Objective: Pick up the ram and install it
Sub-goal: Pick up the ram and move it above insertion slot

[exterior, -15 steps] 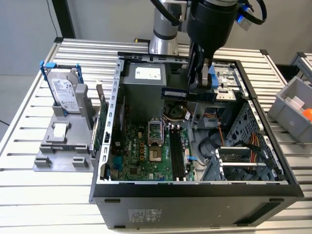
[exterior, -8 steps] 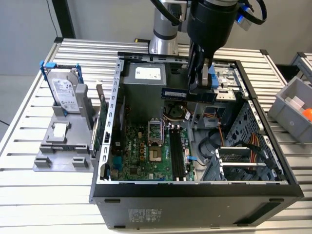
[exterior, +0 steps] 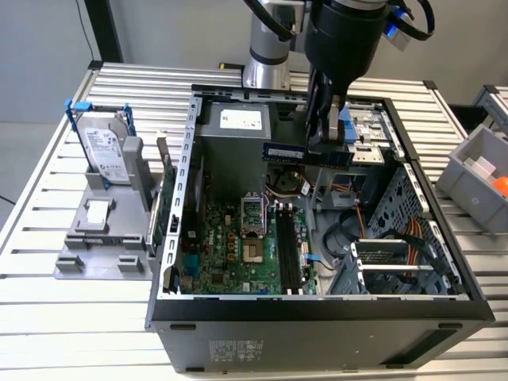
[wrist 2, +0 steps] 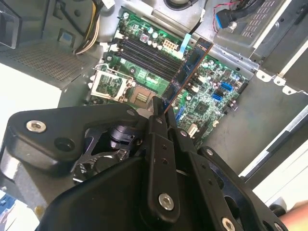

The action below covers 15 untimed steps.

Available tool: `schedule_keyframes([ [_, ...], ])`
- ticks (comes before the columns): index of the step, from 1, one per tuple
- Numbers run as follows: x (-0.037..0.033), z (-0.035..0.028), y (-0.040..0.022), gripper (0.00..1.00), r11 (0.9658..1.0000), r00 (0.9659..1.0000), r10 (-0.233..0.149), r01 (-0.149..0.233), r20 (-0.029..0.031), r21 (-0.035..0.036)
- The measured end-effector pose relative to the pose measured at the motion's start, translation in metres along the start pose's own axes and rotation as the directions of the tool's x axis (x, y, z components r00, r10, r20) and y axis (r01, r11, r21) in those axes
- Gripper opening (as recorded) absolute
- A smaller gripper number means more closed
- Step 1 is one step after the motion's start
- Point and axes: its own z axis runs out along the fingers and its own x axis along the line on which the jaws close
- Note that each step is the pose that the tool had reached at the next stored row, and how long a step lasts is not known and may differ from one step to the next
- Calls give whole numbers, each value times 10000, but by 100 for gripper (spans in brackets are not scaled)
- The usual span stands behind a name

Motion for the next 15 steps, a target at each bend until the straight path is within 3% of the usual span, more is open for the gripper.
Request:
schedule_keyframes([
  [8,0,0,0,0,9982,9982,596,-596,2,24],
  [15,0,0,0,0,9914,9914,1309,-1309,6,53],
])
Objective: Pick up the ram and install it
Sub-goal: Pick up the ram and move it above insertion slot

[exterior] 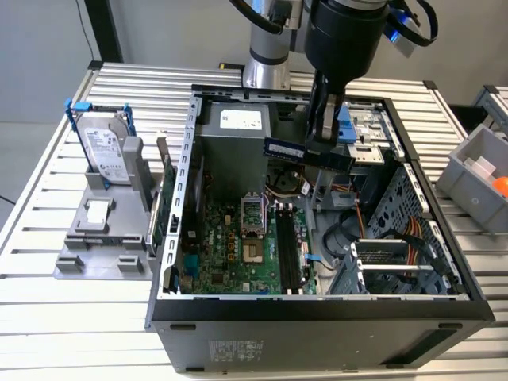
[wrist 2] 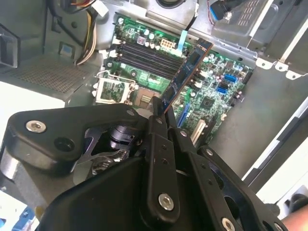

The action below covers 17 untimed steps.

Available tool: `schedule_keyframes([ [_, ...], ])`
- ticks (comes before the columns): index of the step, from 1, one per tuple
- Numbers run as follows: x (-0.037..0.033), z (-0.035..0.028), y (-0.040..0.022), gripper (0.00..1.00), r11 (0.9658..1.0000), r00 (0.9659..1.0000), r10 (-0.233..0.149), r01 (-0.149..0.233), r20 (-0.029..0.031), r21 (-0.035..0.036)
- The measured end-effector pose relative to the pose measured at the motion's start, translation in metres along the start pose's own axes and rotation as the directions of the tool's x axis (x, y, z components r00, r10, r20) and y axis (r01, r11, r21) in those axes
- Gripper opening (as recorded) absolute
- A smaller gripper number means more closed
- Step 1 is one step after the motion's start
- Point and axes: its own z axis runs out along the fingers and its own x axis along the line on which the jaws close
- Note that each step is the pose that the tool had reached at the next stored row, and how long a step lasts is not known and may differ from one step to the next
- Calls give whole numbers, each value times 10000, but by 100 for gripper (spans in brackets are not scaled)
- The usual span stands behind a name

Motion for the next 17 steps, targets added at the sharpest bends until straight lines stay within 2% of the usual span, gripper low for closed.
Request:
schedule_keyframes([
  [5,0,0,0,0,9993,9993,378,-378,1,16],
  [13,0,0,0,0,9983,9983,582,-582,2,24],
  [17,0,0,0,0,9960,9960,889,-889,4,37],
])
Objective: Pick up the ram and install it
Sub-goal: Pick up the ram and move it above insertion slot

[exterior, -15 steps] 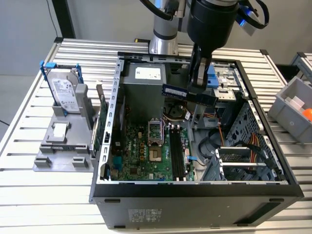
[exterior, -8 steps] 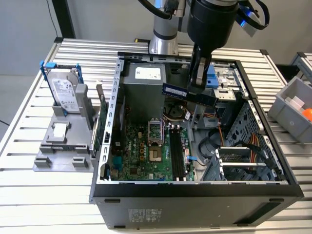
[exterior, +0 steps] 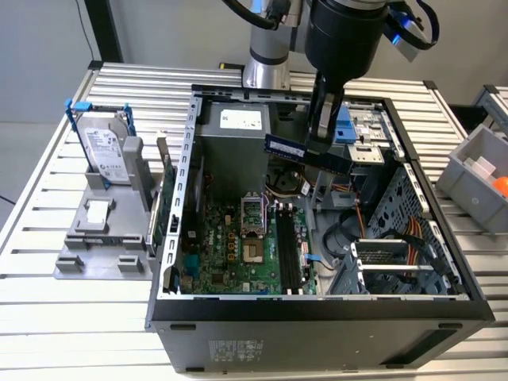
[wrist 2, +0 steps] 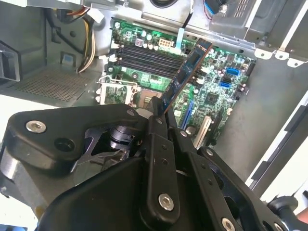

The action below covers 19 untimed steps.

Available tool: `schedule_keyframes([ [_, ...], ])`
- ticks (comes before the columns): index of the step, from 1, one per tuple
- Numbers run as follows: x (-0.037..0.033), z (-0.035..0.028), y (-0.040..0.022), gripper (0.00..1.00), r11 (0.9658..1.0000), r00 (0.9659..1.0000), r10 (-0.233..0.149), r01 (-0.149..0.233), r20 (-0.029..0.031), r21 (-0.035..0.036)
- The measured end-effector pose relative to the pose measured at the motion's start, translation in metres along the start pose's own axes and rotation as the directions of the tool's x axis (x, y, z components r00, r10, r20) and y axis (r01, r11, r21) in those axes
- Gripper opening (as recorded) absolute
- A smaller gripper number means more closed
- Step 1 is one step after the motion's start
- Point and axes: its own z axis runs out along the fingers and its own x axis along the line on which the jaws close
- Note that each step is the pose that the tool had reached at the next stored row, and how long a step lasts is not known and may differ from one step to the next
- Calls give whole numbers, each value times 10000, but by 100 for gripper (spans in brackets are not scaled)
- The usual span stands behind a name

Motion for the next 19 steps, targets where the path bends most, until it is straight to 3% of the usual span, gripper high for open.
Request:
schedule_keyframes([
  [10,0,0,0,0,9967,9967,813,-813,2,33],
  [14,0,0,0,0,9926,9926,1216,-1216,5,49],
  [19,0,0,0,0,9847,9847,1740,-1740,8,71],
])
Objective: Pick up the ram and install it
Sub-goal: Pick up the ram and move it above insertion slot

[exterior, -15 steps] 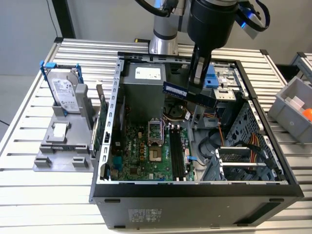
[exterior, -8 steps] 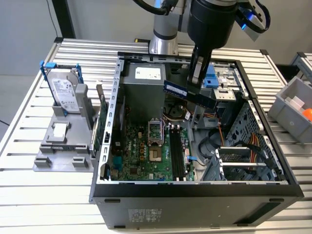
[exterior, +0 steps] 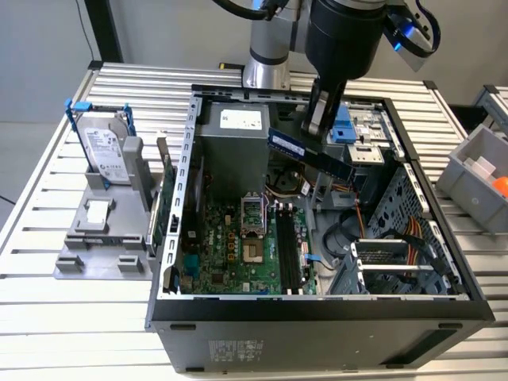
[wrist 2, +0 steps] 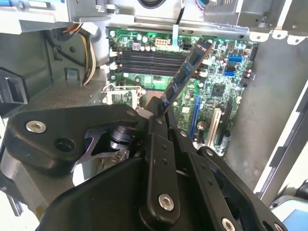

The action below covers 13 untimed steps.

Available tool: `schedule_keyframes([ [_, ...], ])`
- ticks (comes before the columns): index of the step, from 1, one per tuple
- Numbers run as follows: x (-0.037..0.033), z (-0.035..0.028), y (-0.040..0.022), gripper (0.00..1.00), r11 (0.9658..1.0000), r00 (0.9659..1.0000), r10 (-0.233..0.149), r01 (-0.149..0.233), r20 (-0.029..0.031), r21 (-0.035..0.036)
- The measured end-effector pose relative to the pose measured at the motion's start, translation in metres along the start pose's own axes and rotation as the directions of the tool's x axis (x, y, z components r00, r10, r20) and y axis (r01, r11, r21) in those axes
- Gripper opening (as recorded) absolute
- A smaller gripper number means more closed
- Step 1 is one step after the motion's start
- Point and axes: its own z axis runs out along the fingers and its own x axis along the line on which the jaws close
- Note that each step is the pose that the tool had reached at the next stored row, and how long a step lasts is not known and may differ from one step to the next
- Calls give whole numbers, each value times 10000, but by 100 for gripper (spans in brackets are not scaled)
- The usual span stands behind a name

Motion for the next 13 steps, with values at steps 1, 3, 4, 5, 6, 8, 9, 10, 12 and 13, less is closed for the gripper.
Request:
schedule_keyframes([
  [1,0,0,0,0,9999,9999,105,-105,1,4],
  [3,0,0,0,0,9995,9995,309,-309,1,13],
  [4,0,0,0,0,9992,9992,412,-412,1,17],
  [5,0,0,0,0,9987,9987,513,-513,2,21],
  [6,0,0,0,0,9982,9982,603,-603,2,25],
  [8,0,0,0,0,9968,9968,804,-804,3,33],
  [9,0,0,0,0,9960,9960,896,-896,3,37],
  [10,0,0,0,0,9950,9950,999,-999,4,41],
  [12,0,0,0,0,9928,9928,1194,-1194,5,49],
  [13,0,0,0,0,9916,9916,1291,-1291,6,53],
])
